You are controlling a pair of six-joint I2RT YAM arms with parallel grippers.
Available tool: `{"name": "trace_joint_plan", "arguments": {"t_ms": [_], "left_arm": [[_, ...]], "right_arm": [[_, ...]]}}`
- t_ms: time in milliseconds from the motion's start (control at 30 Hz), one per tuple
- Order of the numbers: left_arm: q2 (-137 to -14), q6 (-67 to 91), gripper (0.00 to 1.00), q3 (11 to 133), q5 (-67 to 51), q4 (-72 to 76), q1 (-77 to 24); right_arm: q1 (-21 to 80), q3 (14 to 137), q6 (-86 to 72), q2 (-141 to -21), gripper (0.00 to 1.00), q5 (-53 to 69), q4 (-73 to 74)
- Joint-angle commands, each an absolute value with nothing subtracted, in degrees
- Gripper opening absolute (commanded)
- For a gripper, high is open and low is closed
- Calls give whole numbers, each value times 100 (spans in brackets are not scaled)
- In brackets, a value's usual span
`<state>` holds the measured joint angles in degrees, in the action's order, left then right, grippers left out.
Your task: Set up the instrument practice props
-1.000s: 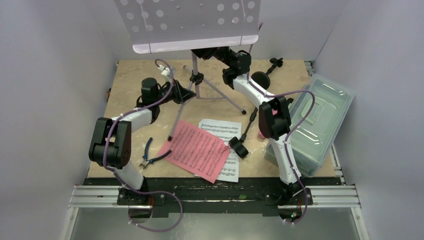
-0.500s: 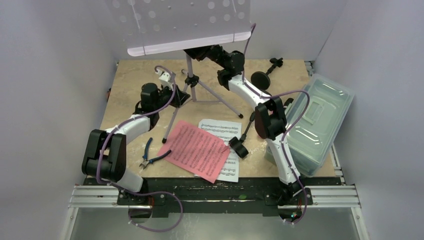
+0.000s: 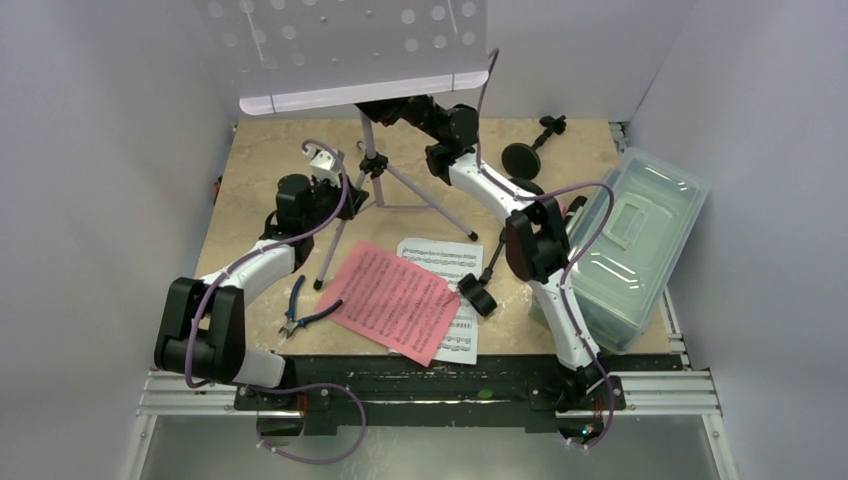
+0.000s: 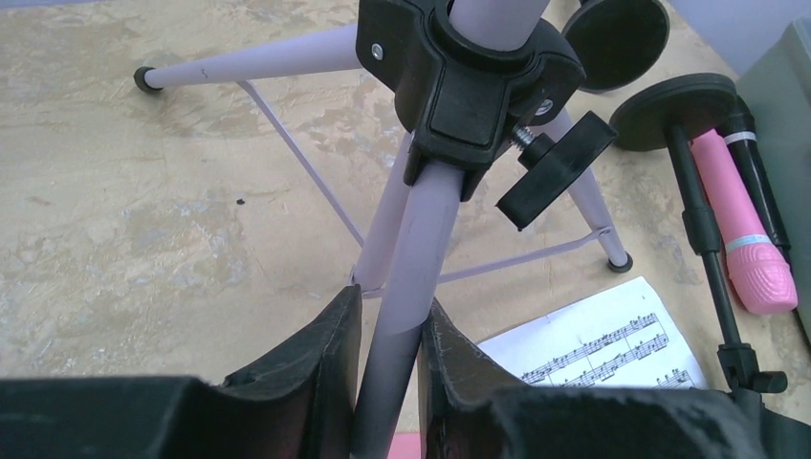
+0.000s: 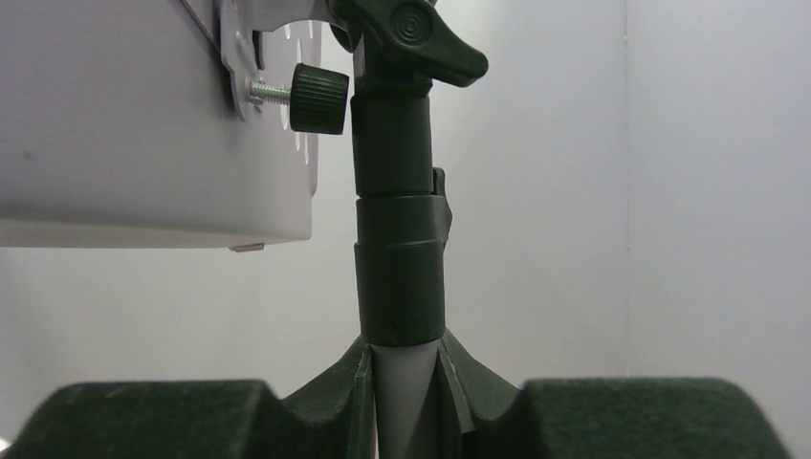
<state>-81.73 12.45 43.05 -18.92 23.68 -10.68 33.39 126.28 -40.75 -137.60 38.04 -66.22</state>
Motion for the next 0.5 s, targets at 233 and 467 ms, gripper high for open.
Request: {"name": "trace_joint_plan", "arguments": {"t_ms": [233,467], "left_arm": [[-8372,2233,0,3931,-118,2307,-937],[-8214,1965,0,4063,-160,2138,-983]], "right_arm": [[3276,10035,-3888,-11843,76,1878,-7395],[3058,8401,-4069,-10623,99,1609,-6064]]}}
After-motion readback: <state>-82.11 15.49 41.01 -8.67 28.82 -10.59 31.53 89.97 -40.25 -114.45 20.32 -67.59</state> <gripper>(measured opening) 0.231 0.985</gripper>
